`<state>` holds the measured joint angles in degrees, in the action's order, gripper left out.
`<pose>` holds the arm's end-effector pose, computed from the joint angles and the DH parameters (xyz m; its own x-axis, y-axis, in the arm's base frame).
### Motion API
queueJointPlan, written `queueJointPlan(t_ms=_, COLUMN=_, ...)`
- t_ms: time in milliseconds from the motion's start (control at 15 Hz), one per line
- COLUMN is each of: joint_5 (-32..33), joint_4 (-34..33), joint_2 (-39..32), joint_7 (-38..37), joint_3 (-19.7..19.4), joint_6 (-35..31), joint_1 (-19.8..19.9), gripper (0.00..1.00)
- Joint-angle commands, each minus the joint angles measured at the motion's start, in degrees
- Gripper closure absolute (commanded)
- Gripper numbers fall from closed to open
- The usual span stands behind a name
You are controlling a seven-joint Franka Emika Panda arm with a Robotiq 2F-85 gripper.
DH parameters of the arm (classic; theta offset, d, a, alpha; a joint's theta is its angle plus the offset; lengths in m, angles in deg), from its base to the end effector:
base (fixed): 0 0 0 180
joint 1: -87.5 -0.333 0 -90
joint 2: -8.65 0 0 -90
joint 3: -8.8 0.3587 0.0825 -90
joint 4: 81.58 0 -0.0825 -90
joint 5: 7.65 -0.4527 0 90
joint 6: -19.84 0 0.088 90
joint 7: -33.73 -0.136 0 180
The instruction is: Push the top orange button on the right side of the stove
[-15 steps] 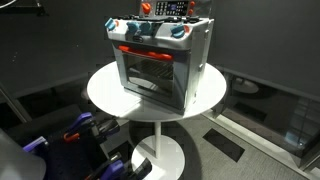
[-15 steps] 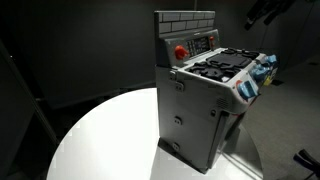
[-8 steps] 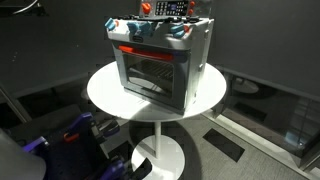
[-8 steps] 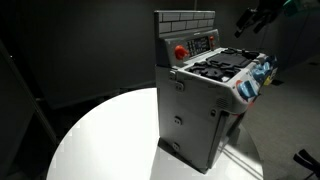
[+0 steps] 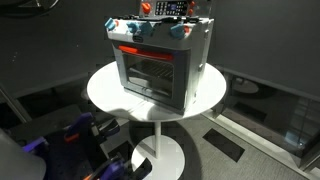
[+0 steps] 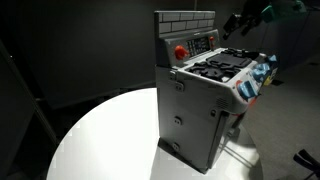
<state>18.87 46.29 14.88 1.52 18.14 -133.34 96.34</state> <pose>0.6171 0.0147 0.4588 0.8061 -0.1233 0.5788 -0.2222 -0.9696 0.1028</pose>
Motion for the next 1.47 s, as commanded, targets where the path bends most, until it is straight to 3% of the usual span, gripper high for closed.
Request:
queueJointPlan(t_ms=0, joint_5=1.5, joint_4=-3.7, joint_2=-3.5, joint_7=-2.4, joint_3=0.4, joint_6=0.0, joint_1=-0.4, gripper=0.00)
queueJointPlan(t_ms=867, joint_5=0.7, joint_4=-8.7, joint_2=-9.3, joint_7=-2.3, joint_3=1.0, joint_6=-1.0, joint_1=-1.3, gripper=0.00)
queueJointPlan(t_ms=1400, joint_5=0.1, joint_4=-6.1, joint_2=-6.4, joint_7=-1.8, joint_3=1.1, joint_6=-0.7, joint_1=-1.6, gripper=0.00)
